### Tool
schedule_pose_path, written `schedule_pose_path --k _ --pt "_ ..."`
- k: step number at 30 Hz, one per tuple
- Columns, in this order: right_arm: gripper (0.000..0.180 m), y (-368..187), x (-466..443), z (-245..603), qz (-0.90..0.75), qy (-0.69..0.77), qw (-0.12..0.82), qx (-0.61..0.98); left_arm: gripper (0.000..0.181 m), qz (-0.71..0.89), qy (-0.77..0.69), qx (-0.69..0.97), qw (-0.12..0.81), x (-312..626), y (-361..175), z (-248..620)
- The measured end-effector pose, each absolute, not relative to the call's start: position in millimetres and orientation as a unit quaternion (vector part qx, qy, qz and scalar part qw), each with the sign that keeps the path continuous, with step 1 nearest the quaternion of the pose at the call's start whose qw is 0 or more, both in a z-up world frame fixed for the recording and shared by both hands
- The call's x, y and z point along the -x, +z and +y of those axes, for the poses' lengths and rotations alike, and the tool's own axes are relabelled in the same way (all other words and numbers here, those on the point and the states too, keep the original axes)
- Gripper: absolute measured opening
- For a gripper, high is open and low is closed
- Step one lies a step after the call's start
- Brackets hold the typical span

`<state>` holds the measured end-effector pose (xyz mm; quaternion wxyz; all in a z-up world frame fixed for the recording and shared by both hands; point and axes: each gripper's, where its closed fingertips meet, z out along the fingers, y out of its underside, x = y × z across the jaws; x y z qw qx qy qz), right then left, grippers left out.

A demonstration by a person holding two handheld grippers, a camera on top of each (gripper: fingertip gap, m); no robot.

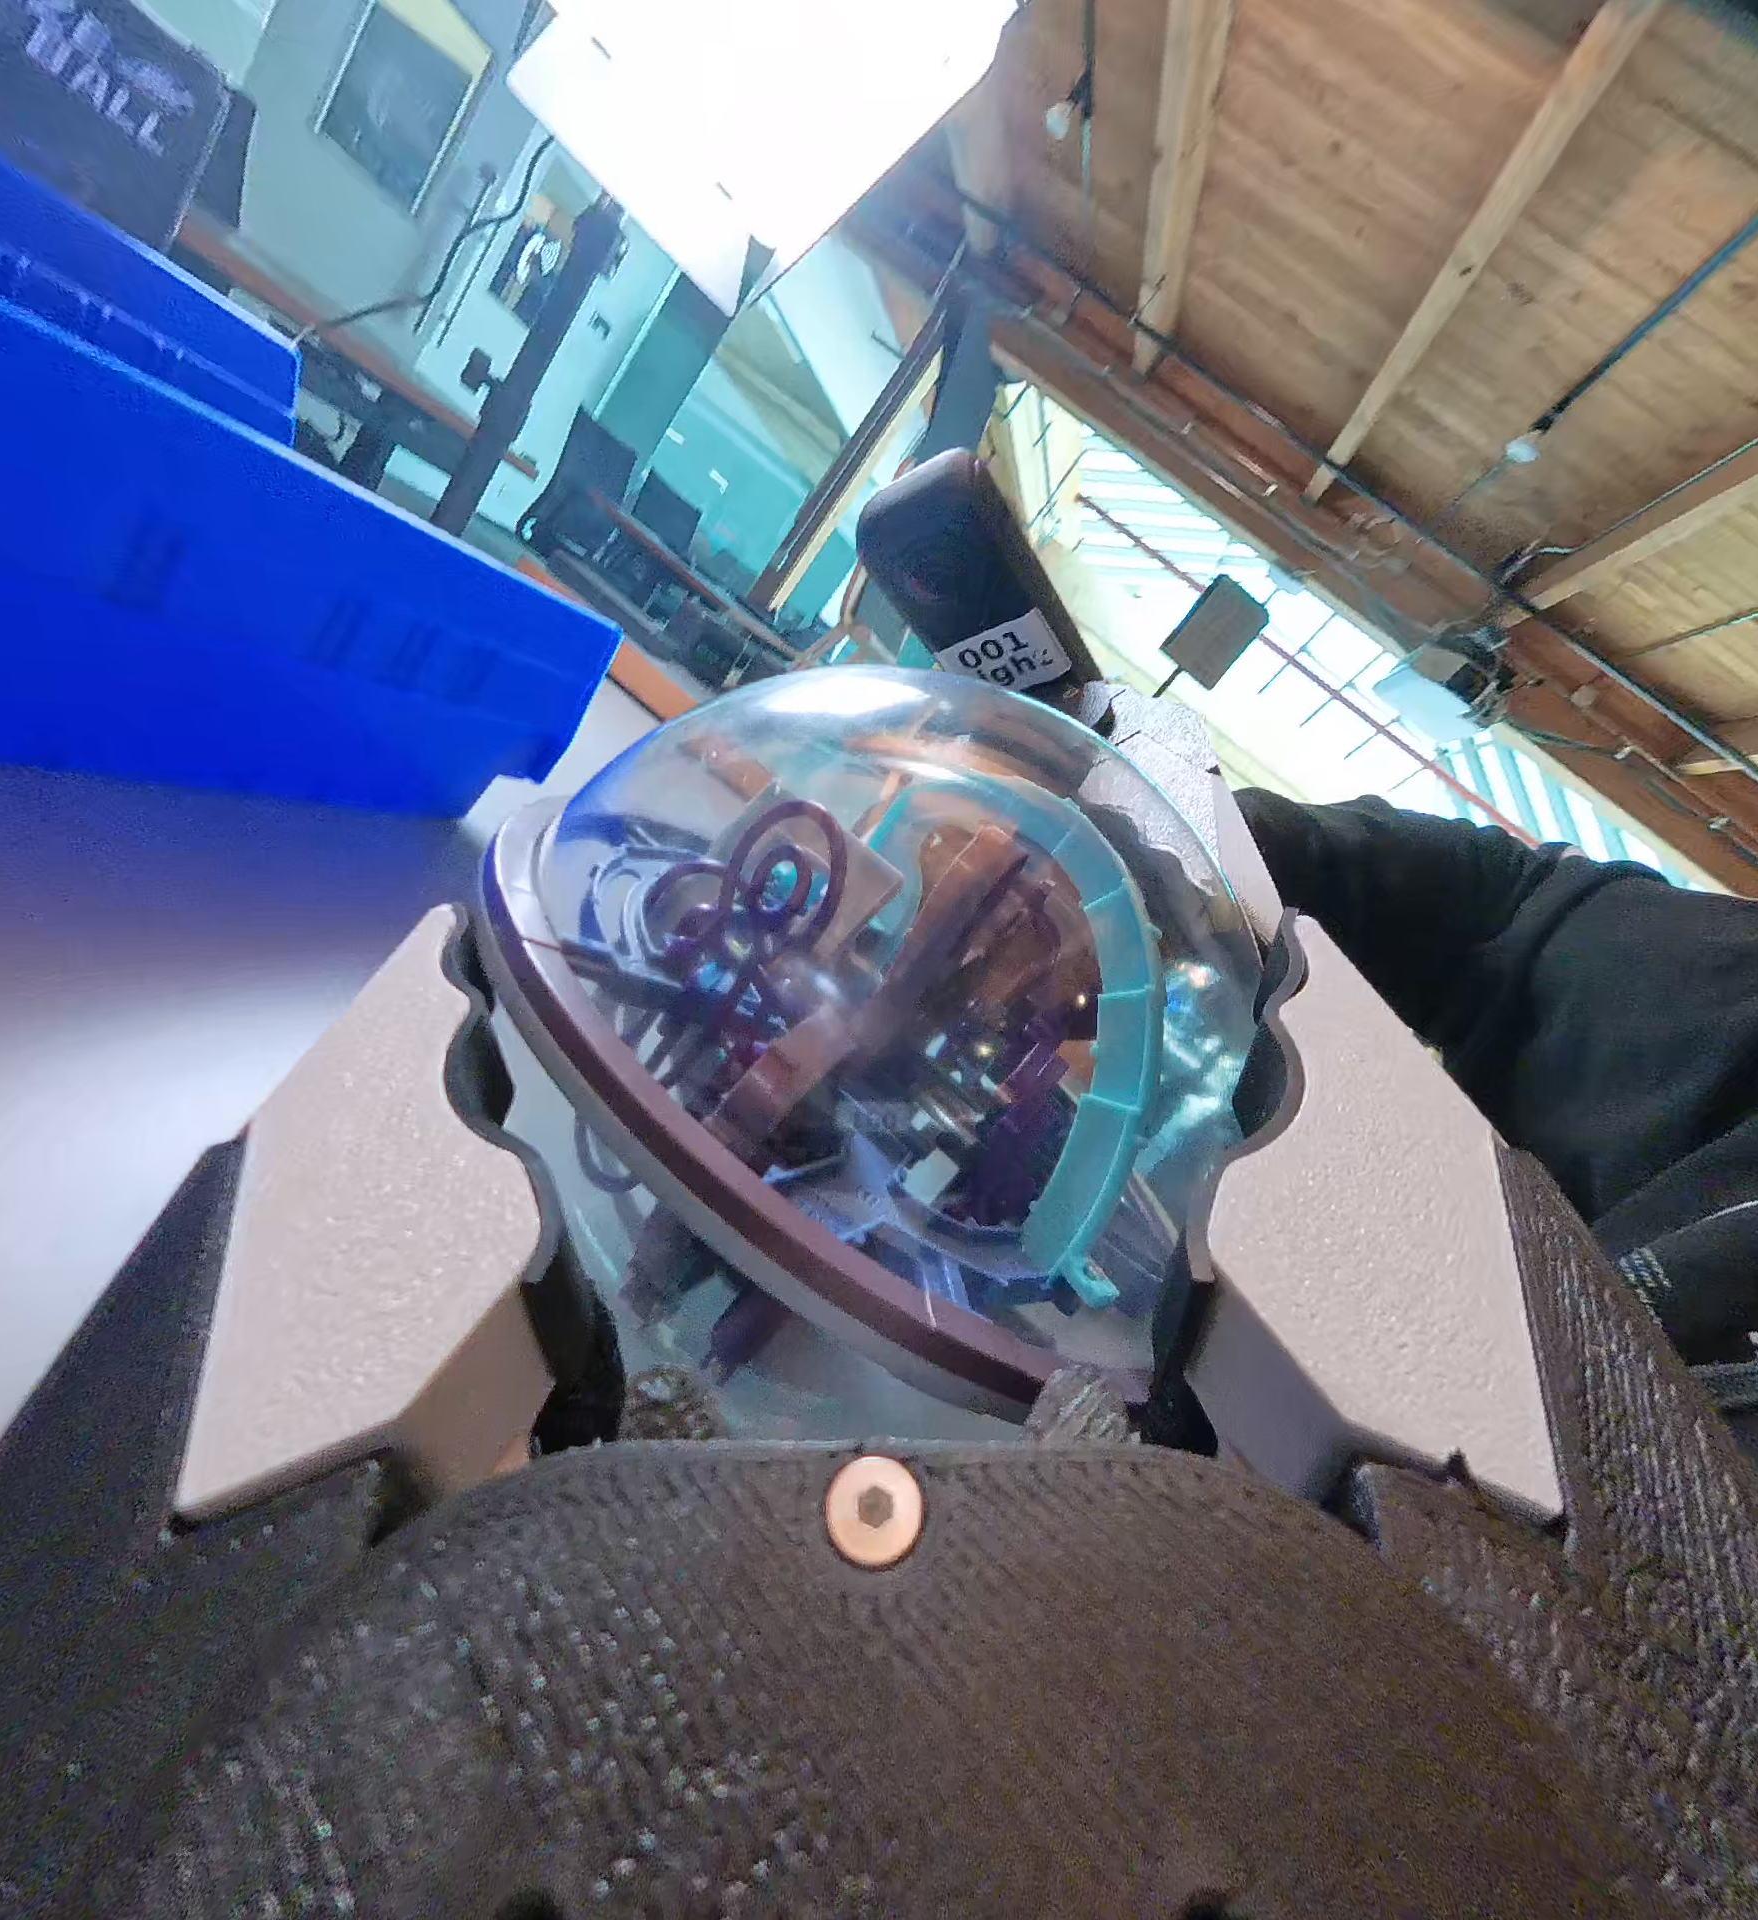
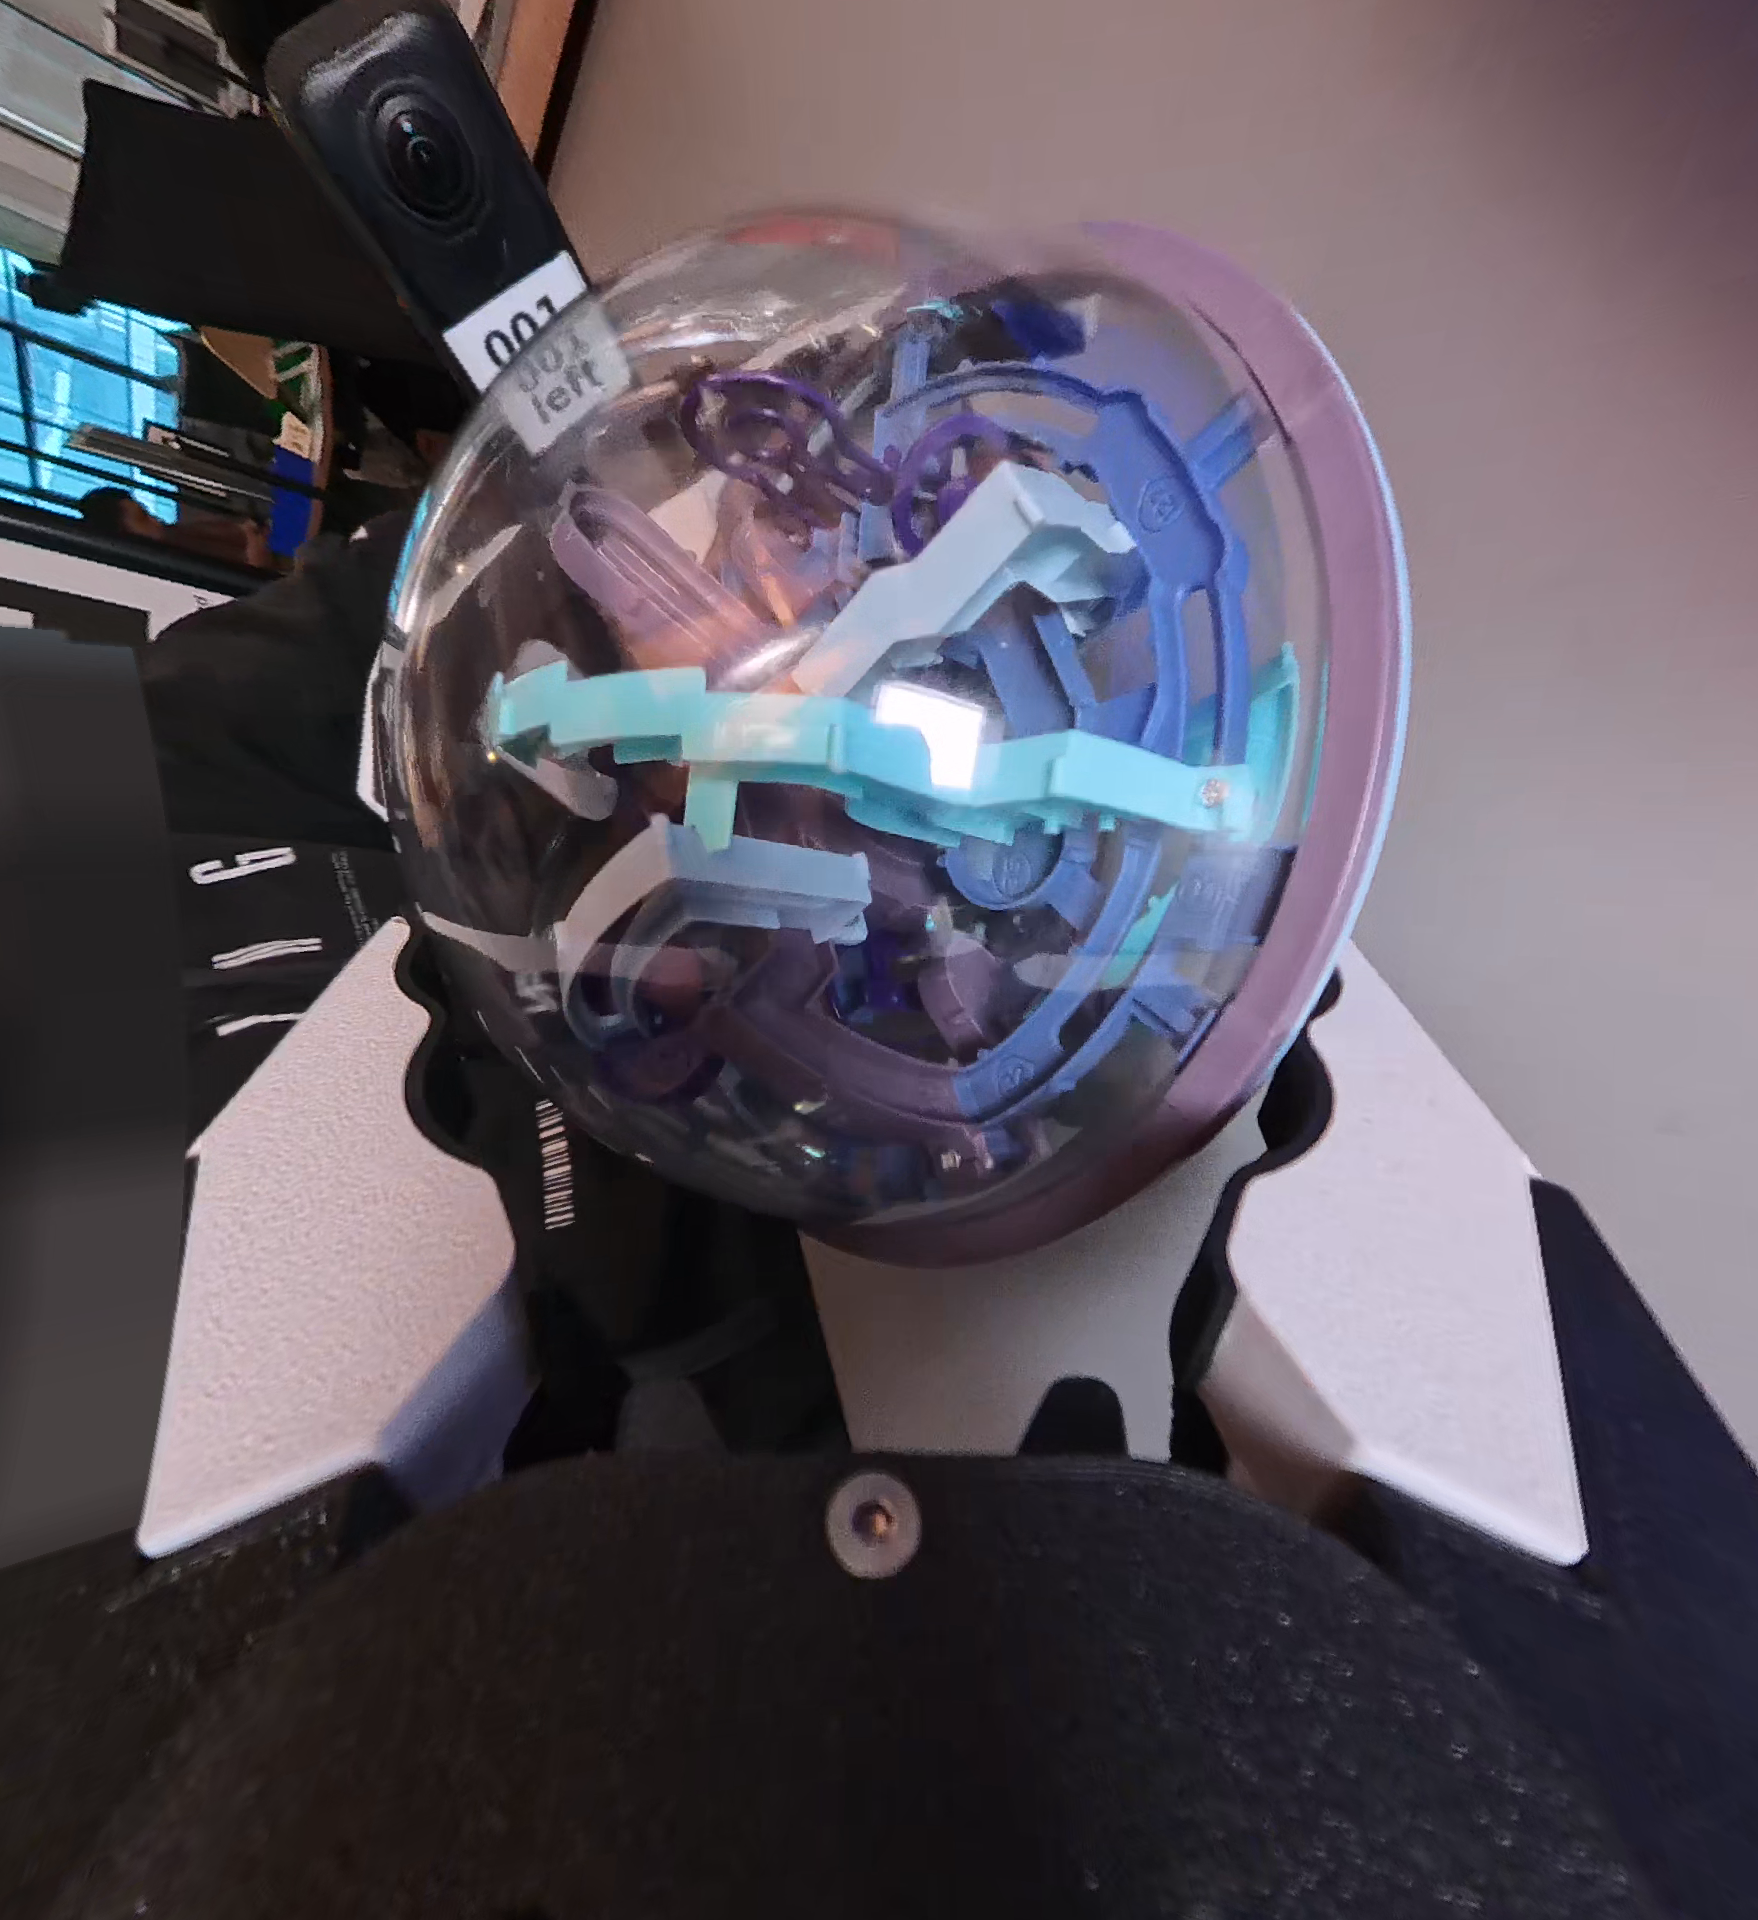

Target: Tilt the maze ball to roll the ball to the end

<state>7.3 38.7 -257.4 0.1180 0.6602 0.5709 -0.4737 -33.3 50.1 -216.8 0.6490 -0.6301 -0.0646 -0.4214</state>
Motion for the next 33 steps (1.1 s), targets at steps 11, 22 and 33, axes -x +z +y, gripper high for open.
schedule_pose_path --k 11,22,33 --pt "0.122 -238 -4 78 0.600 -0.533 -0.085 -0.590 0.097 -0.088 -0.420 0.633 0.644 81 -214 30" --pt "0.106 -267 -45 73 0.646 -0.425 -0.323 -0.546 0.124 0.275 -0.286 0.698 0.596 70 -225 46" --pt "0.087 -272 -28 95 0.666 -0.363 -0.409 -0.507 0.135 0.326 -0.246 0.719 0.562 48 -265 67"
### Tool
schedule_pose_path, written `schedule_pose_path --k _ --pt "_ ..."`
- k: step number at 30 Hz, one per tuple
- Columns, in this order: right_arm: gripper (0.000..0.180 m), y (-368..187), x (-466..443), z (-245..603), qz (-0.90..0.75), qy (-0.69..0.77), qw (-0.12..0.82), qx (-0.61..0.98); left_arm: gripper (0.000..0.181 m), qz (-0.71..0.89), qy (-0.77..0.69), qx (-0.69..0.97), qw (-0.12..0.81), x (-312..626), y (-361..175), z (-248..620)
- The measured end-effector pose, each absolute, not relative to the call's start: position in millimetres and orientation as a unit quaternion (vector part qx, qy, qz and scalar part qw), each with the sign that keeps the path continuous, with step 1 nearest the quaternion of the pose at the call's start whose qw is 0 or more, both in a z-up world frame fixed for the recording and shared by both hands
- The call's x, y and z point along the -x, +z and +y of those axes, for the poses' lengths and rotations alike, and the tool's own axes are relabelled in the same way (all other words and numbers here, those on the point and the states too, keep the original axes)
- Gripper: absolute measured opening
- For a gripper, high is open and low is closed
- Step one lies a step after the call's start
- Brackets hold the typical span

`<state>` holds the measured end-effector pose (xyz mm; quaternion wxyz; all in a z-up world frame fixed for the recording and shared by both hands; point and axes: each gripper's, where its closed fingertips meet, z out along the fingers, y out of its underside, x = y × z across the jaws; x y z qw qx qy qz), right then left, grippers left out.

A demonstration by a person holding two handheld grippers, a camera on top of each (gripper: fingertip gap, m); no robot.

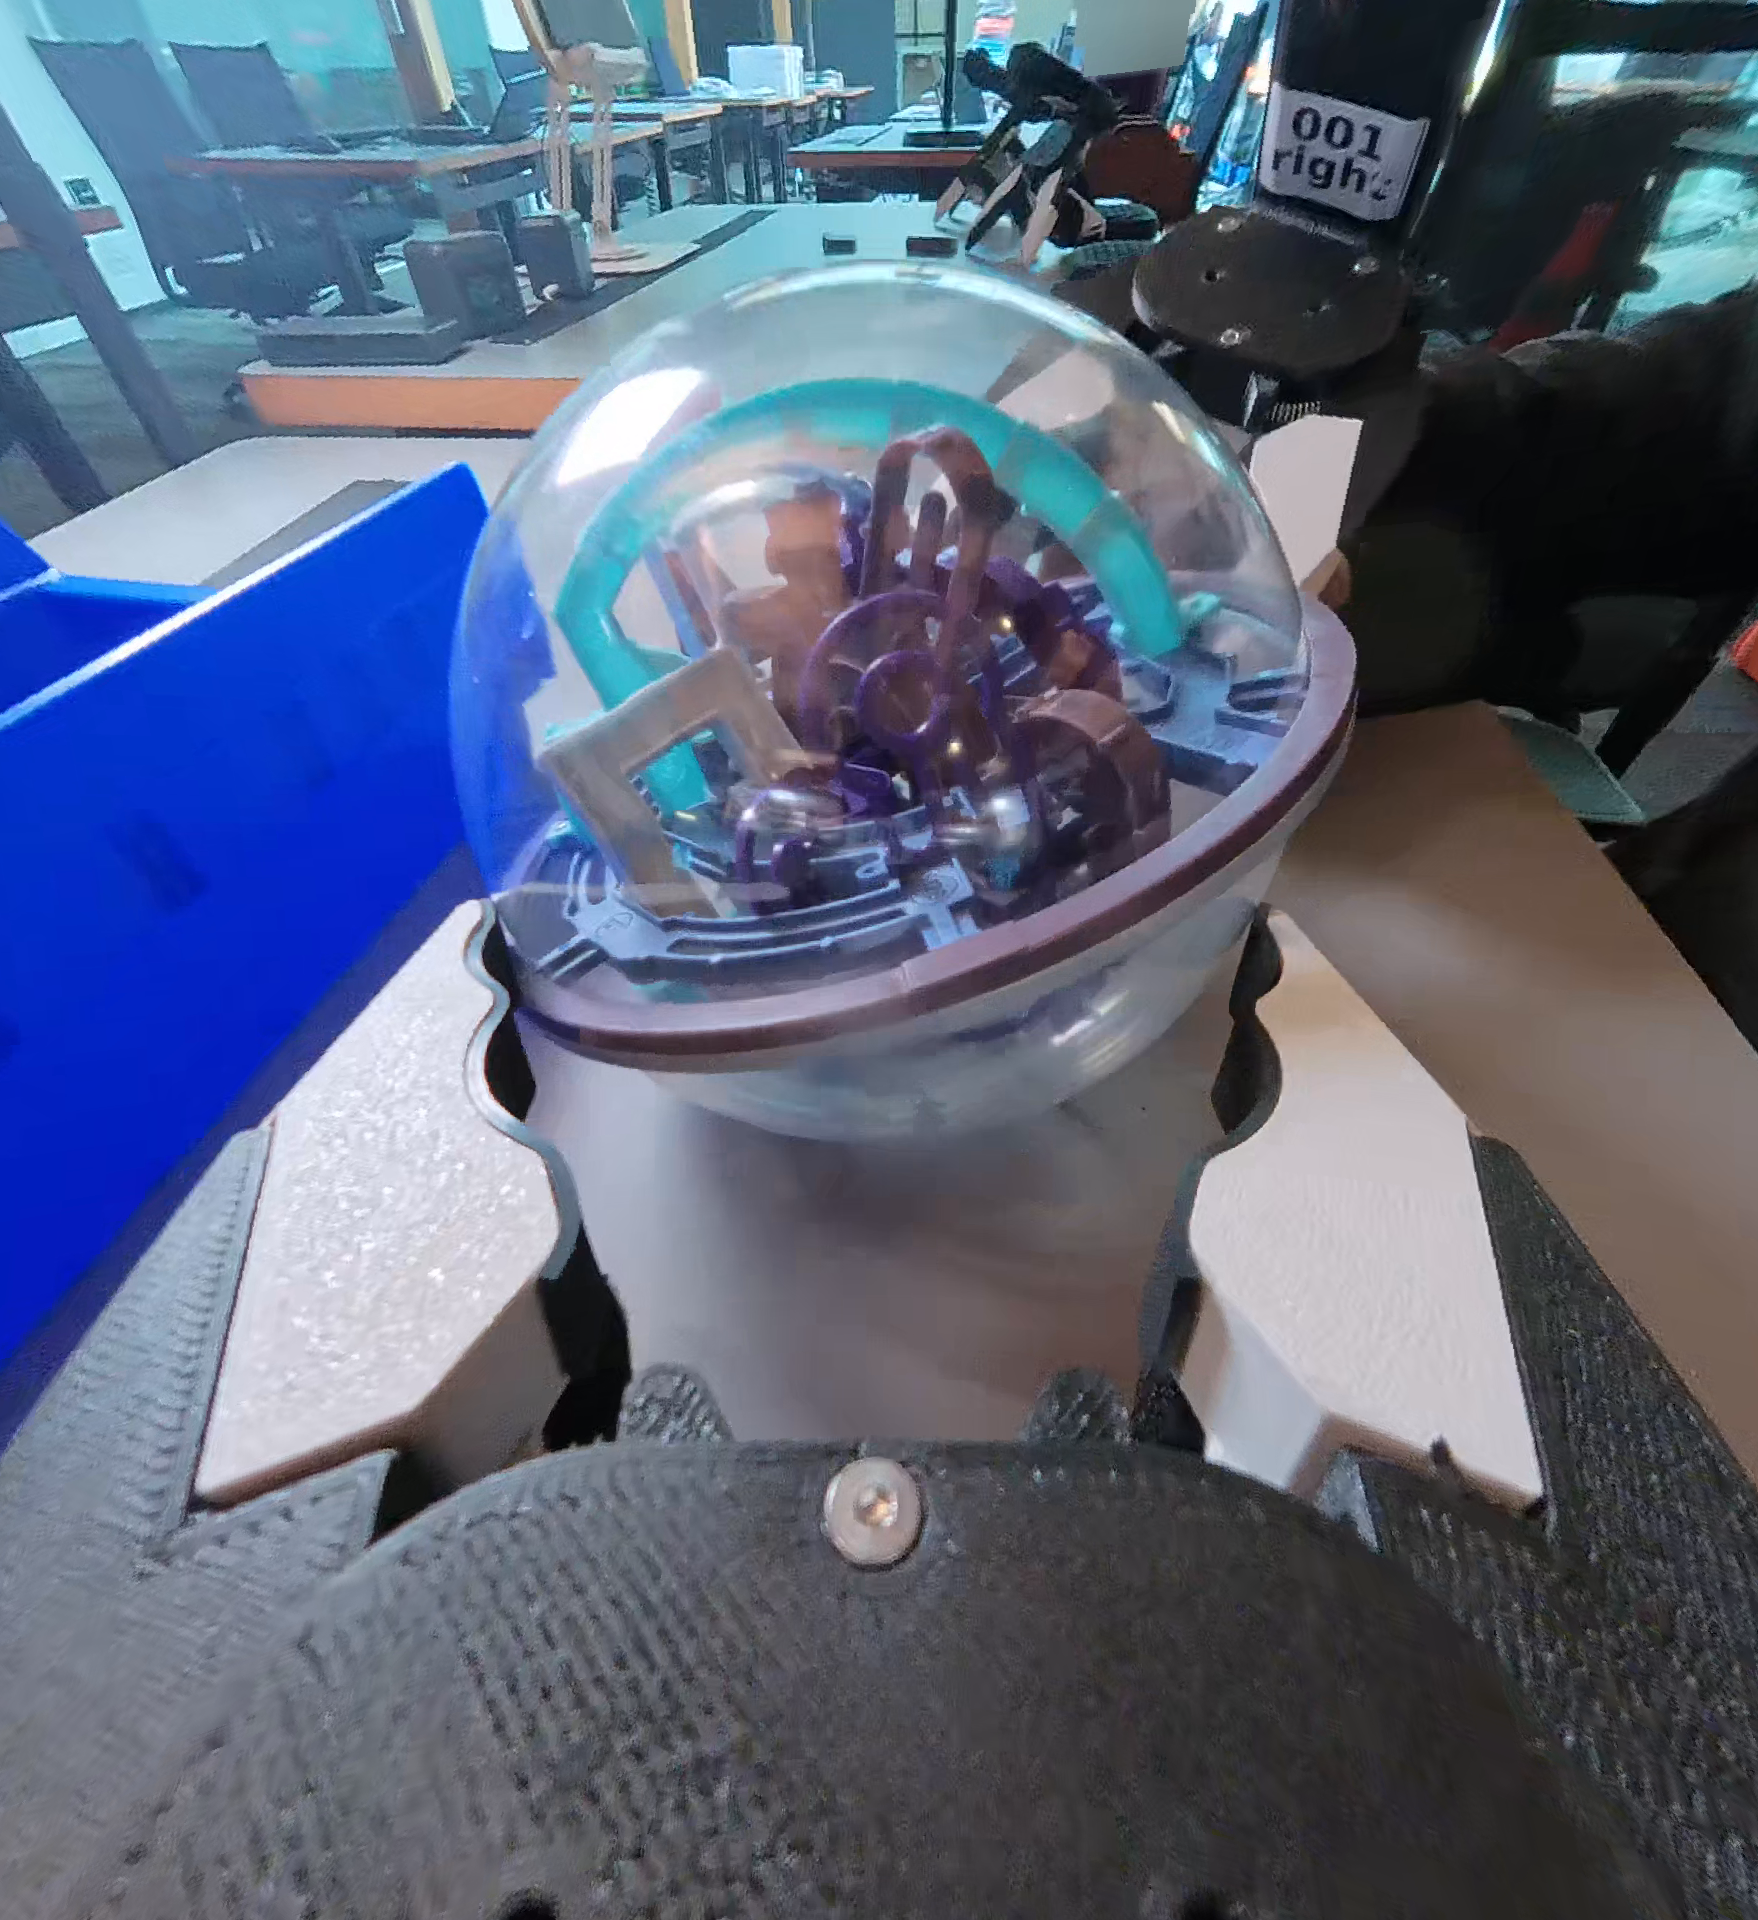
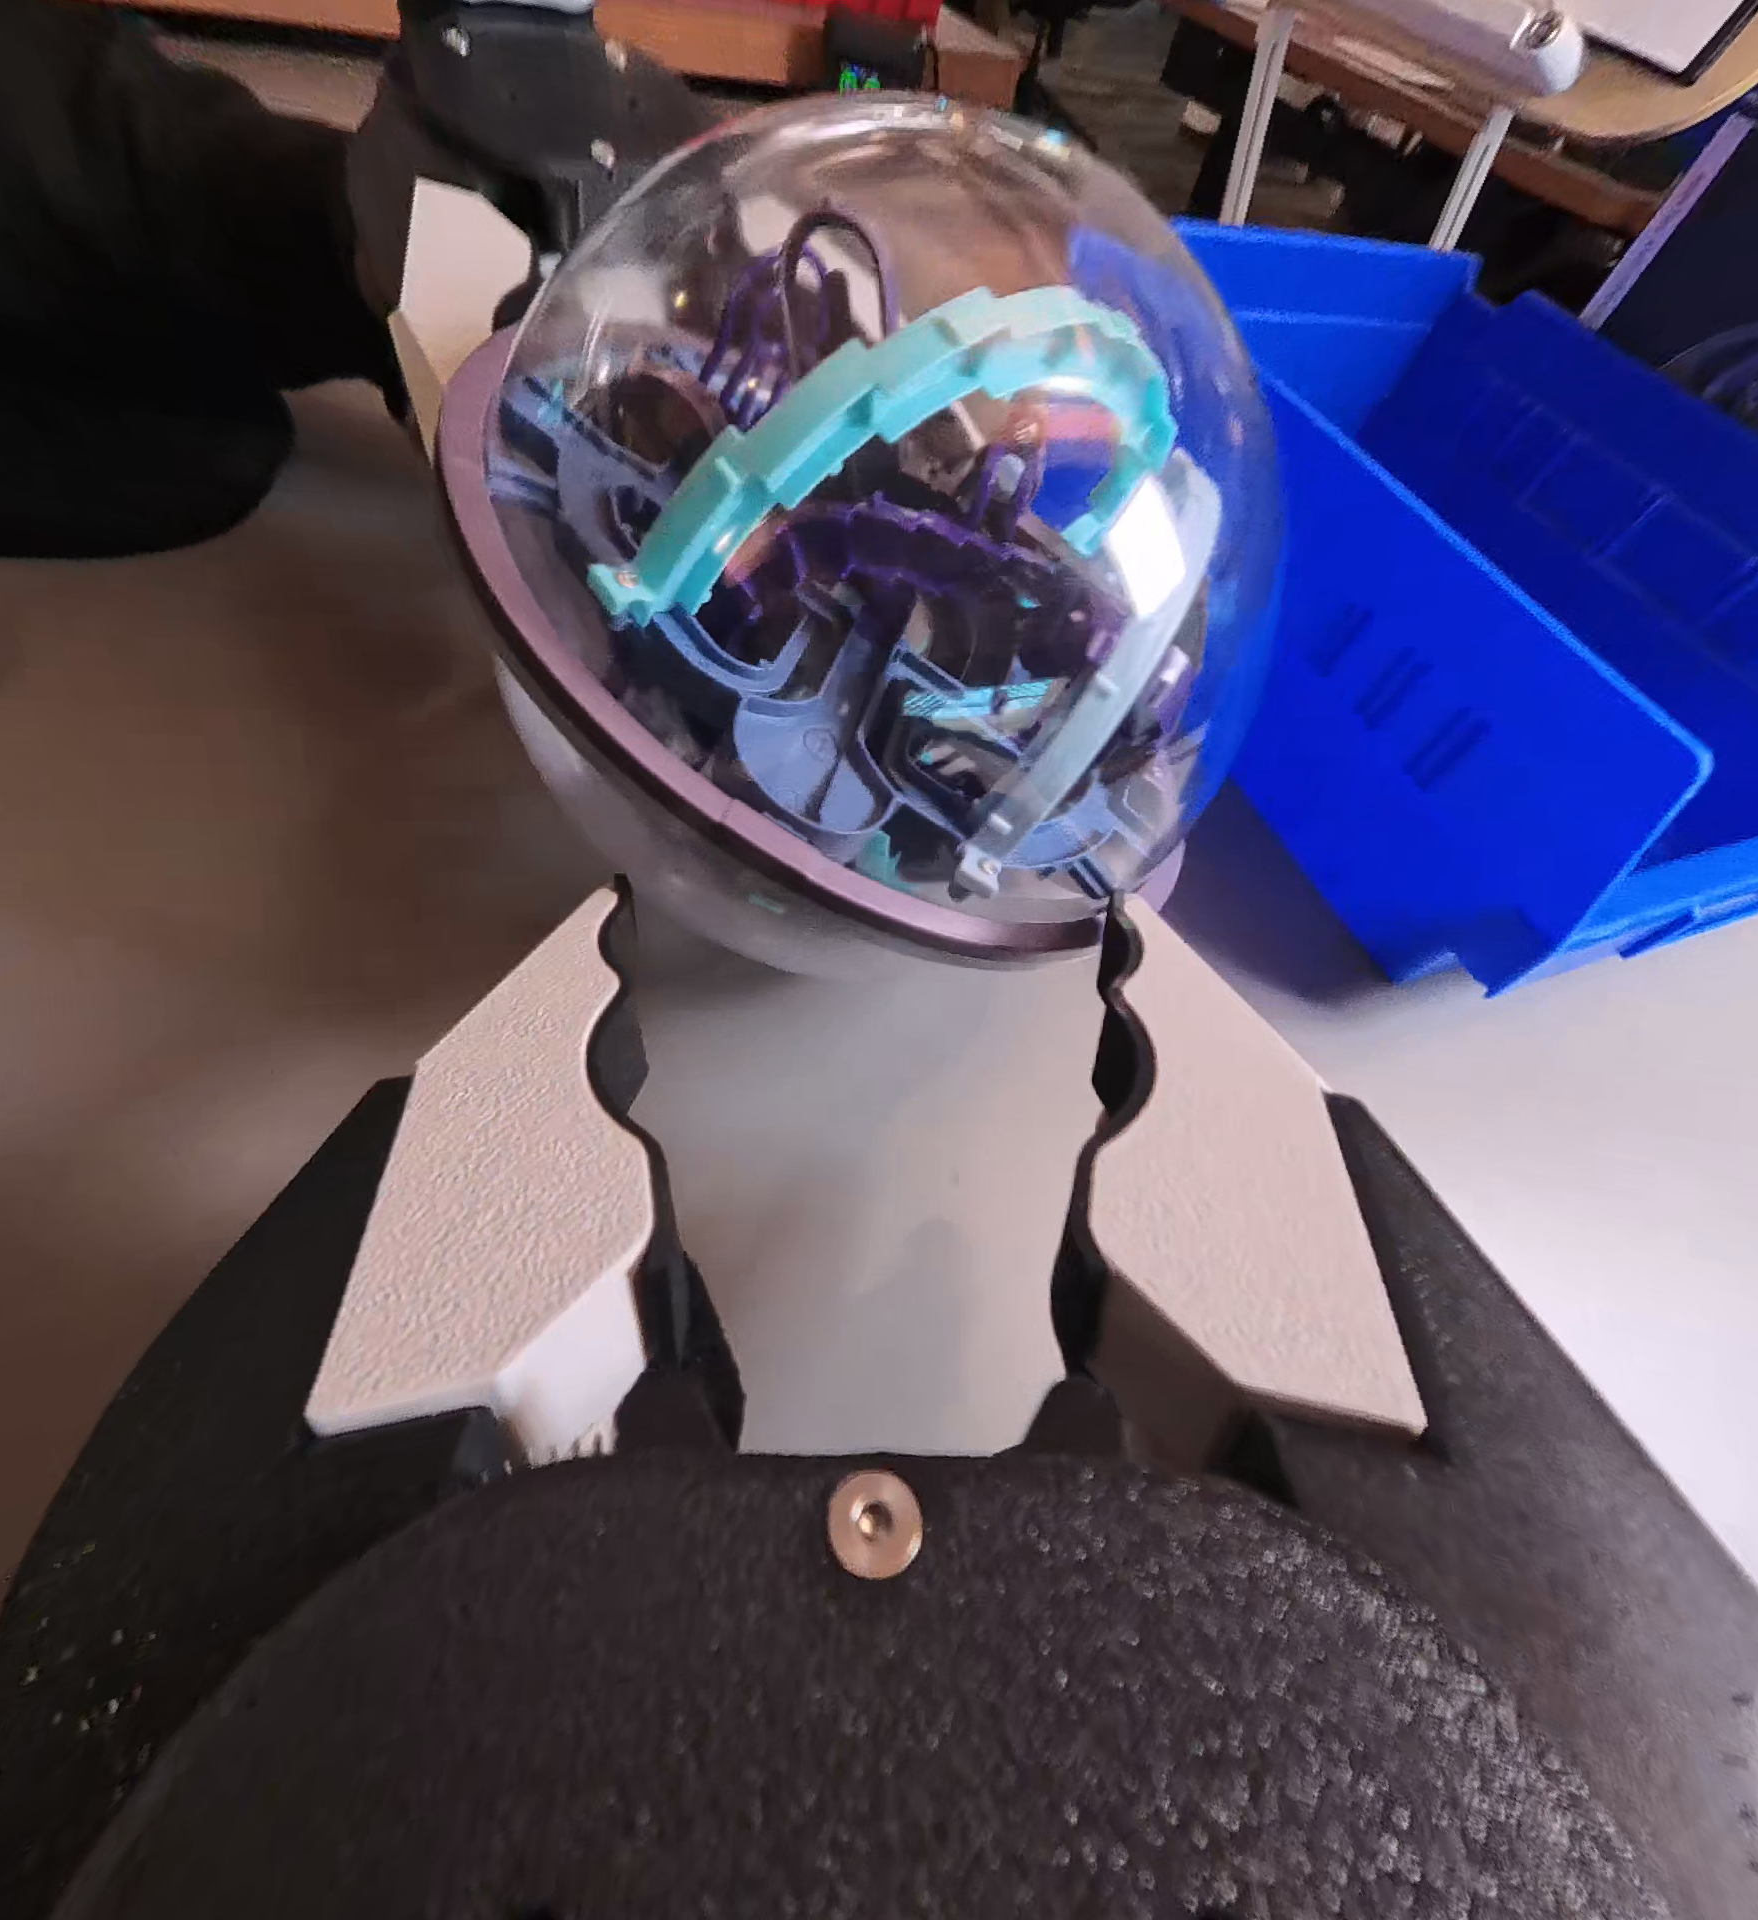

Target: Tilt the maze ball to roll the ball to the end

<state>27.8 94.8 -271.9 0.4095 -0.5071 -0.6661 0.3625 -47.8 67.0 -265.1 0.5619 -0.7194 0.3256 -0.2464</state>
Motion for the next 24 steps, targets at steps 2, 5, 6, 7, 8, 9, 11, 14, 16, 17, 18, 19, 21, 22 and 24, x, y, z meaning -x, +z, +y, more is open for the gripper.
schedule_pose_path --k 2,5,6,7,8,9,11,14,16,17,18,19,21,22,24 --pt "0.085 -266 -25 94 -0.657 0.381 0.419 0.498 0.134 0.316 -0.255 0.724 0.558 51 -268 64" --pt "0.084 -266 -26 91 -0.662 0.379 0.433 0.480 0.134 0.331 -0.231 0.721 0.563 52 -270 61" --pt "0.083 -267 -27 91 -0.666 0.373 0.440 0.473 0.134 0.343 -0.212 0.716 0.571 51 -270 60" --pt "0.083 -268 -28 90 -0.670 0.367 0.446 0.467 0.134 0.354 -0.194 0.710 0.577 50 -270 59" --pt "0.083 -269 -29 89 -0.672 0.363 0.451 0.462 0.134 0.362 -0.180 0.706 0.582 49 -270 58" --pt "0.083 -270 -30 88 -0.674 0.361 0.454 0.458 0.134 0.368 -0.168 0.702 0.586 48 -270 57" --pt "0.083 -274 -32 88 -0.679 0.354 0.457 0.452 0.133 0.382 -0.142 0.692 0.596 46 -268 54" --pt "0.084 -283 -32 90 -0.689 0.338 0.454 0.452 0.133 0.405 -0.099 0.674 0.610 42 -264 52" --pt "0.084 -286 -32 90 -0.693 0.332 0.454 0.451 0.132 0.417 -0.076 0.668 0.612 40 -262 50" --pt "0.084 -287 -32 90 -0.694 0.331 0.454 0.450 0.132 0.419 -0.068 0.667 0.612 39 -262 50" --pt "0.084 -288 -33 90 -0.695 0.331 0.454 0.449 0.132 0.421 -0.064 0.666 0.612 38 -262 49" --pt "0.084 -288 -33 89 -0.696 0.332 0.452 0.448 0.132 0.422 -0.062 0.665 0.613 38 -261 48" --pt "0.085 -289 -33 89 -0.696 0.336 0.448 0.449 0.132 0.421 -0.061 0.666 0.612 37 -260 47" --pt "0.085 -290 -33 89 -0.696 0.338 0.447 0.449 0.132 0.421 -0.060 0.668 0.610 37 -260 46" --pt "0.084 -290 -34 91 -0.693 0.342 0.443 0.455 0.130 0.420 -0.061 0.672 0.607 37 -260 46"
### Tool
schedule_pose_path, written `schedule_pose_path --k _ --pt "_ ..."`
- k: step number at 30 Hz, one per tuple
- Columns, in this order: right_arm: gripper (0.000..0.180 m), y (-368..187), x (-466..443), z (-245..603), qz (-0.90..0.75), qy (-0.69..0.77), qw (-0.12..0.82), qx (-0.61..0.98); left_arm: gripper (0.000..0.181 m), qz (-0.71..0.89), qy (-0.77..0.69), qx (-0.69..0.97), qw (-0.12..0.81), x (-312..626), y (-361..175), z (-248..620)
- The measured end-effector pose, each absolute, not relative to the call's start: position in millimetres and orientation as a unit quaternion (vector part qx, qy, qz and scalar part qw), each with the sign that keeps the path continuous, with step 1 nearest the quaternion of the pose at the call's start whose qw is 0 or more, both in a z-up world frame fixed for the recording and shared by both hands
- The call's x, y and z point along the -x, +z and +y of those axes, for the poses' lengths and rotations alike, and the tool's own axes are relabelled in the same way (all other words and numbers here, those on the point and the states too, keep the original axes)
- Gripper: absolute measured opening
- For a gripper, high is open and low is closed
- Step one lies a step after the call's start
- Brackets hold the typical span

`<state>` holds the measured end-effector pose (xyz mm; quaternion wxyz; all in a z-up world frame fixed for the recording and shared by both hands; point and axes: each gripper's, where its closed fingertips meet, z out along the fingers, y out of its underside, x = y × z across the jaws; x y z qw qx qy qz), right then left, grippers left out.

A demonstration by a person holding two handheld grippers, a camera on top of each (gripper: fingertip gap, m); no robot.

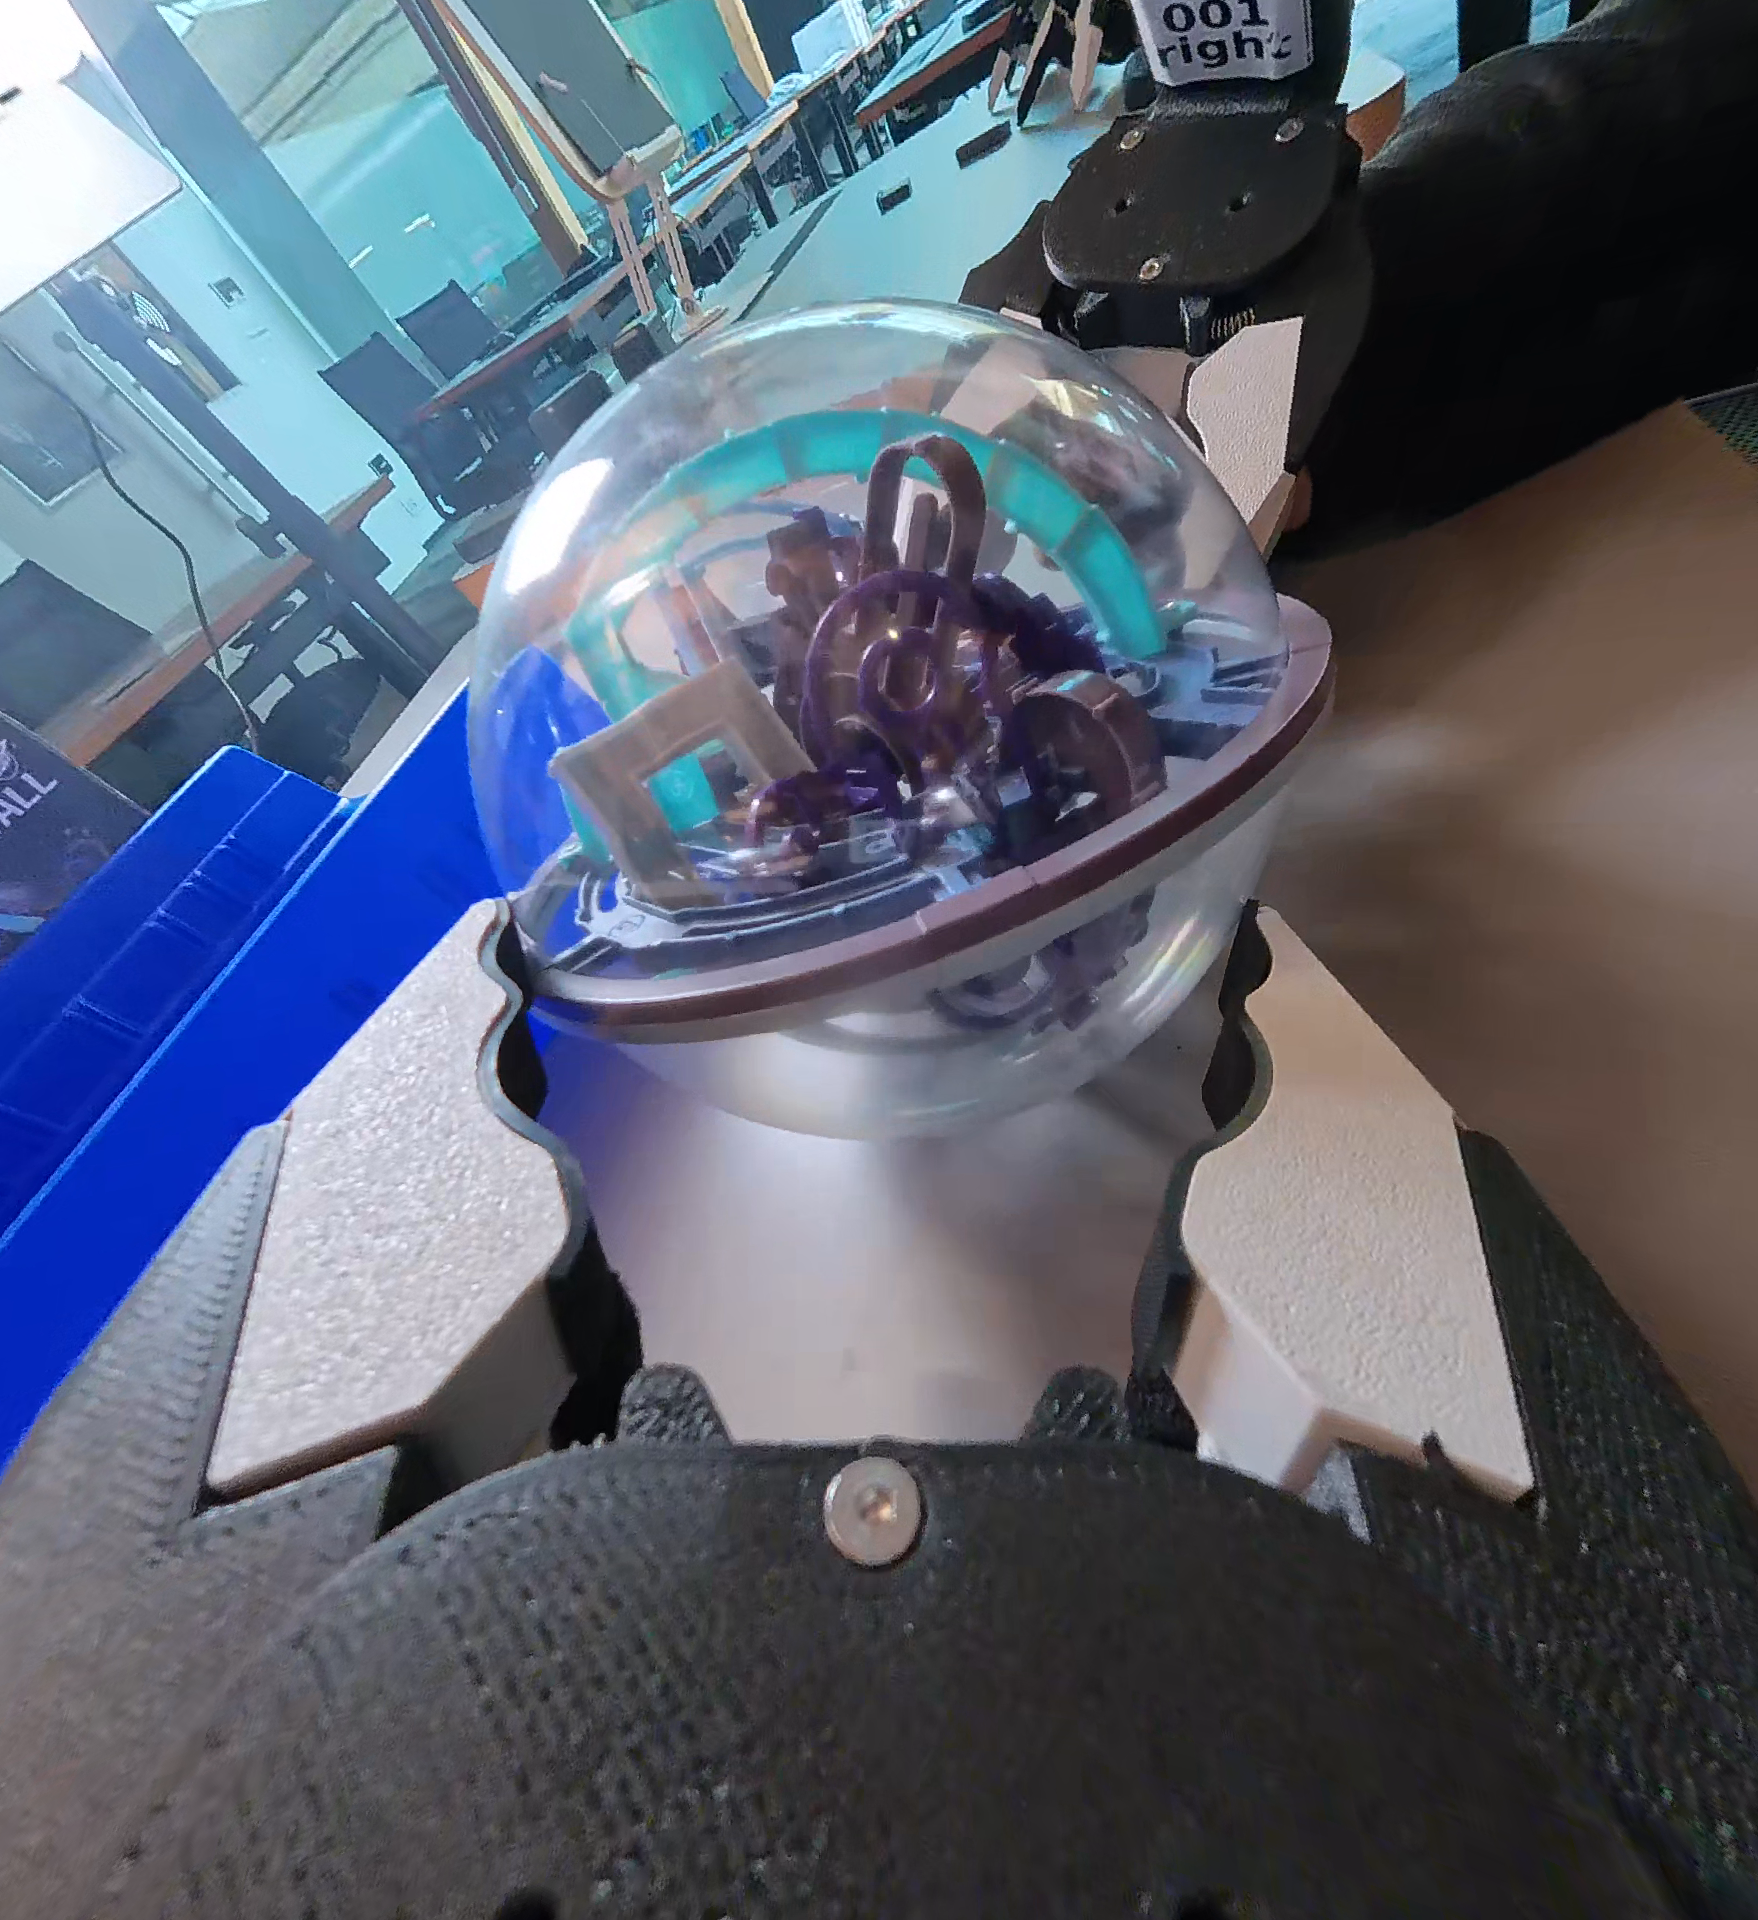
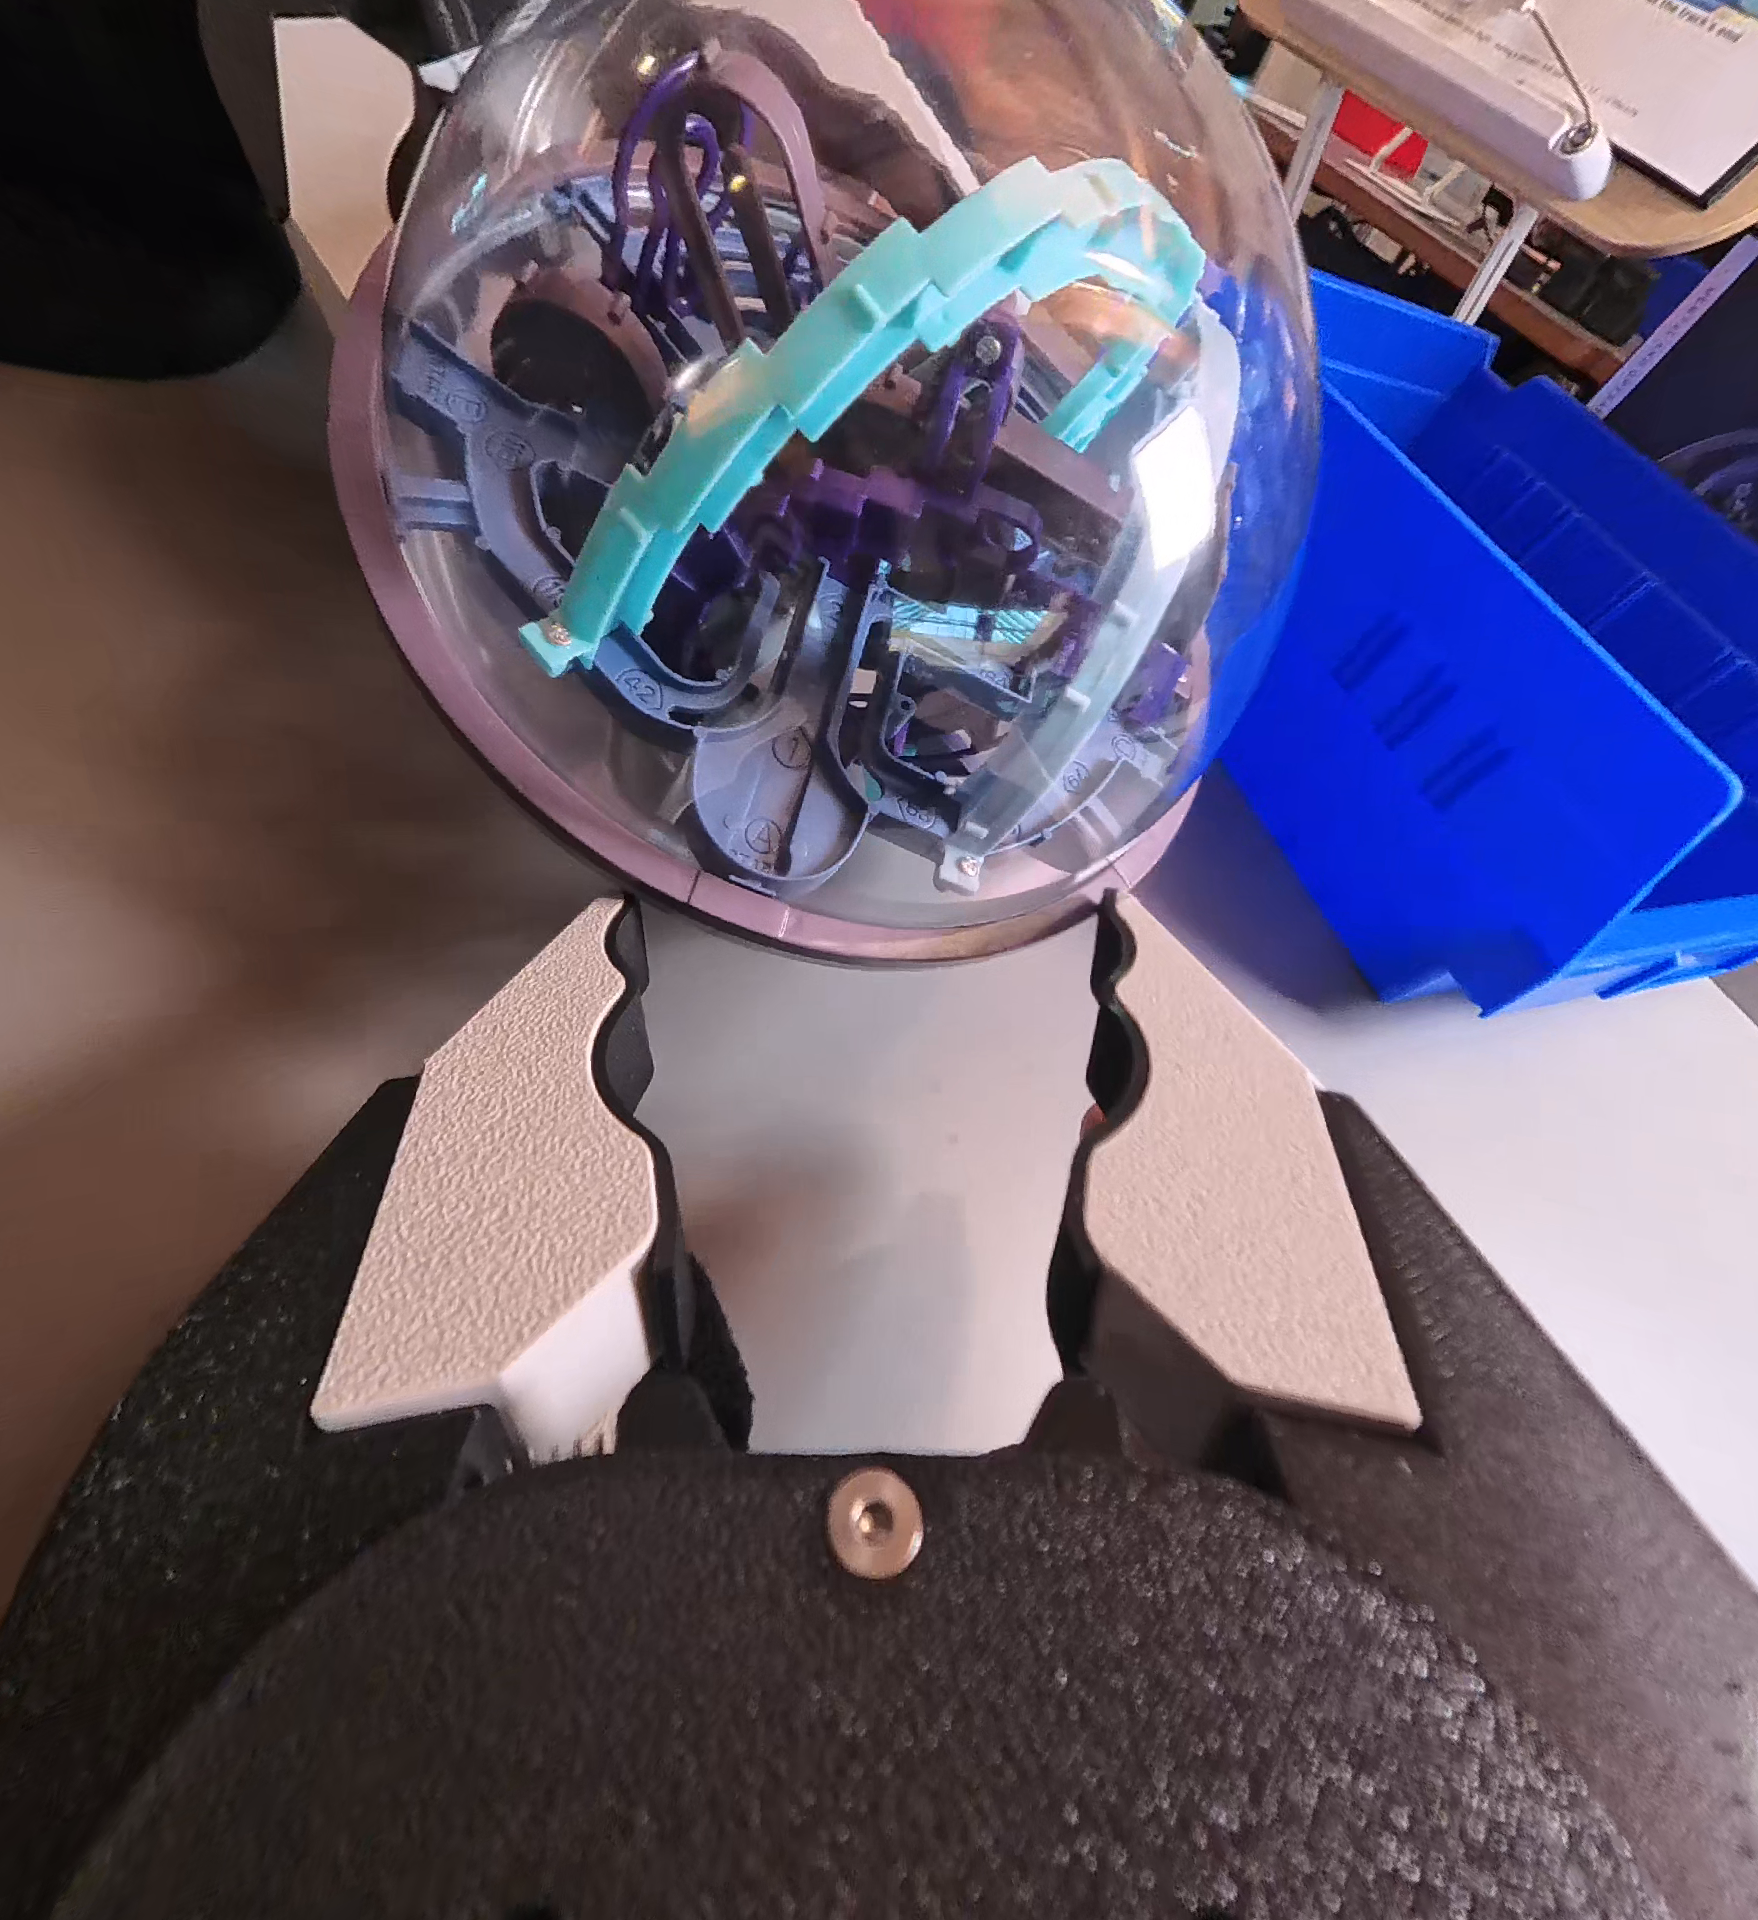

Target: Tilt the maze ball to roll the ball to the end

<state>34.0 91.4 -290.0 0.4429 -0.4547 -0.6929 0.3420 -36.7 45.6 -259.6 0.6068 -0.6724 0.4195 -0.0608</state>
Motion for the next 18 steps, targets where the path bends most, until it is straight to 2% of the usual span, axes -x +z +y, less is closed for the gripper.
schedule_pose_path --k 9,18 --pt "0.069 -295.5 -35.6 98.9 -0.697 0.315 0.449 0.462 0.121 0.423 -0.051 0.664 0.615 40.4 -254.3 40.1" --pt "0.063 -293.0 -35.4 100.7 -0.691 0.316 0.457 0.463 0.119 0.416 -0.060 0.661 0.621 43.7 -254.3 39.8"
